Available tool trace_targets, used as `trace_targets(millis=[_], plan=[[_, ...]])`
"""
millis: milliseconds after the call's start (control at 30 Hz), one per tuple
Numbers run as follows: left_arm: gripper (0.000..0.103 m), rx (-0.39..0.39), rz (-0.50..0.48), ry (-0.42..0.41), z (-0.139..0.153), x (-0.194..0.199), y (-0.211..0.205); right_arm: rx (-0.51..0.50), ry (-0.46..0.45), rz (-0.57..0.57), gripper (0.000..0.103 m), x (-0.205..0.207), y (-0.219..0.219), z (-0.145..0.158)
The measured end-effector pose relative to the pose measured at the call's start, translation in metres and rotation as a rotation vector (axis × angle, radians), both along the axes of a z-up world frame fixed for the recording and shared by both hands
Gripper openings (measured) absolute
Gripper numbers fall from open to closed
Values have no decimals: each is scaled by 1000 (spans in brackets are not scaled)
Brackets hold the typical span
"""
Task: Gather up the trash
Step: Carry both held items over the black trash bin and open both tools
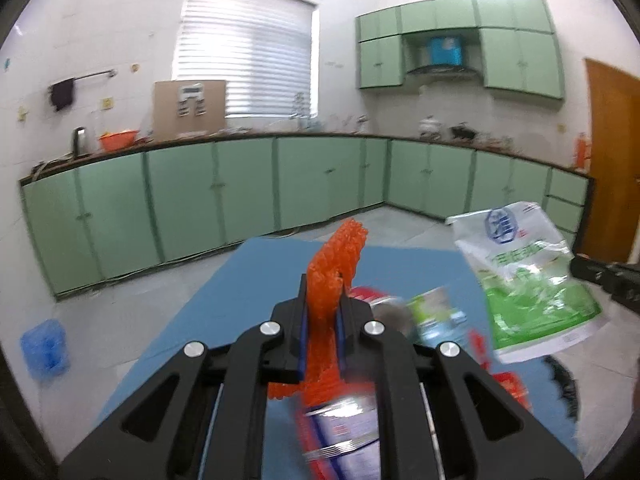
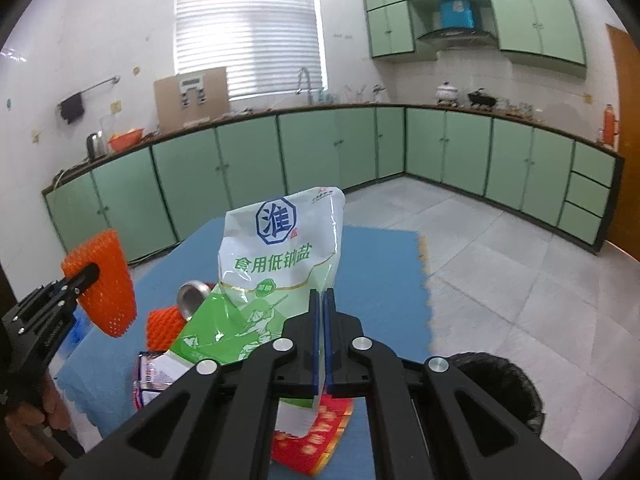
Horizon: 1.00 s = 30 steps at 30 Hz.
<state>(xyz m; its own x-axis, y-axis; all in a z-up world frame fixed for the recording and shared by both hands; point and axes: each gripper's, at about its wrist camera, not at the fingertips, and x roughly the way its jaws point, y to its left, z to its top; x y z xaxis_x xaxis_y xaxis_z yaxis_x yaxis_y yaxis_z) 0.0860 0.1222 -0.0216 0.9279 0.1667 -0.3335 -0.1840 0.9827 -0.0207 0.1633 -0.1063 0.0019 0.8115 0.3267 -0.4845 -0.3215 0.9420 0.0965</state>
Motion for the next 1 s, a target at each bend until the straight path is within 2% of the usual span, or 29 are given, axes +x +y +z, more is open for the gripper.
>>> trace_targets(millis=[267, 400, 533, 767, 1000], plan=[[9, -86, -277, -40, 16, 29, -98, -22, -26, -183, 2, -11, -74, 11], [9, -112, -396, -29, 10, 48, -153, -30, -14, -299, 2, -13, -121, 6], [9, -119, -488, 9, -11, 71, -208, -50, 15, -400, 2, -10, -166, -9], [9, -215, -648, 129, -63, 120, -288, -68, 85, -528, 2, -6, -227, -48], [9, -217, -708, 241, -124, 158, -333, -76, 162, -600, 2, 6, -270, -91]])
